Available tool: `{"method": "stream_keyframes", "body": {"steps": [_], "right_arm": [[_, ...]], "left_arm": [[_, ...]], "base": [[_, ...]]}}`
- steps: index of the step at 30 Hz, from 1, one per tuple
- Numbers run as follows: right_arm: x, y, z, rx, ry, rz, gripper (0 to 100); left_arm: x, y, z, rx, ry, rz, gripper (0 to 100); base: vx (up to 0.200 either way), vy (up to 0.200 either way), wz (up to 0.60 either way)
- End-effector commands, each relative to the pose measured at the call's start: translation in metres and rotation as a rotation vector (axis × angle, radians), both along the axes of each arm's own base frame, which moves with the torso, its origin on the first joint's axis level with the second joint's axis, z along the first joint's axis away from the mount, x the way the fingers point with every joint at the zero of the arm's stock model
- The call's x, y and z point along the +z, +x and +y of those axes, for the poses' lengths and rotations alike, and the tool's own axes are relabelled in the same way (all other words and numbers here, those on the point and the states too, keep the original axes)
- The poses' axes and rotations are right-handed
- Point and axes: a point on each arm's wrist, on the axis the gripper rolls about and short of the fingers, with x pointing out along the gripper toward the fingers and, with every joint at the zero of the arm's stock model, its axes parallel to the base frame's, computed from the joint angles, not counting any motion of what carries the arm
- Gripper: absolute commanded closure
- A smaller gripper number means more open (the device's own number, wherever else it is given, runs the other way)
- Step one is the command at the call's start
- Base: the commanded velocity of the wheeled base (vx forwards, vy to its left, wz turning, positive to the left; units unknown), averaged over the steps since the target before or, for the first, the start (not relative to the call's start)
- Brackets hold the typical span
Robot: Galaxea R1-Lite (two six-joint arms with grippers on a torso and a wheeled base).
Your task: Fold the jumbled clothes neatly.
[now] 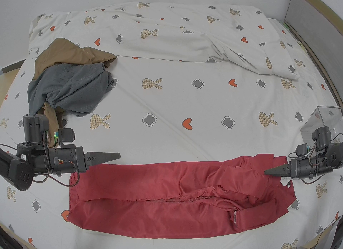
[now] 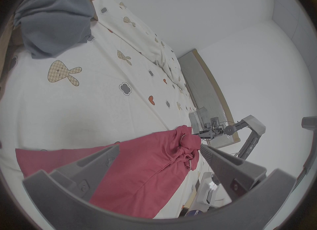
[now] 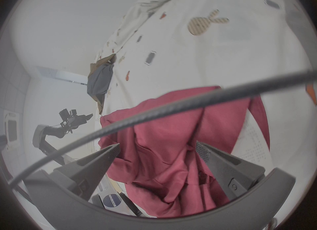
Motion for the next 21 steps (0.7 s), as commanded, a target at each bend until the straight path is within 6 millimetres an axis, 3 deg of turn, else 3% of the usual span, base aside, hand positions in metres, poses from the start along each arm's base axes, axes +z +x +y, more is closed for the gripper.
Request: {"method": "stream_keyframes", "body": {"steps": [1, 9, 16, 21], "right_arm": [[-0.022, 0.003, -0.007, -0.035, 0.027, 0.095, 0], [-0.015, 0.014, -0.009, -0.070, 0.050, 0.021, 0], [0.000, 0.035, -0.007, -0.138, 0.132, -0.047, 0], [-0.006, 0.045, -0.003, -0.130, 0.144, -0.026, 0]], "left_arm": [[-0.015, 0.008, 0.000, -0.005, 0.001, 0.054, 0], [-0.047, 0.018, -0.001, -0.019, 0.027, 0.083, 0], [-0.056, 0.022, -0.002, -0.016, 0.028, 0.083, 0], [-0.065, 0.027, 0.002, 0.002, 0.033, 0.106, 0]], "base": [[0.000, 0.000, 0.00], [0.000, 0.000, 0.00], [0.000, 0.000, 0.00], [0.000, 0.000, 0.00]]}}
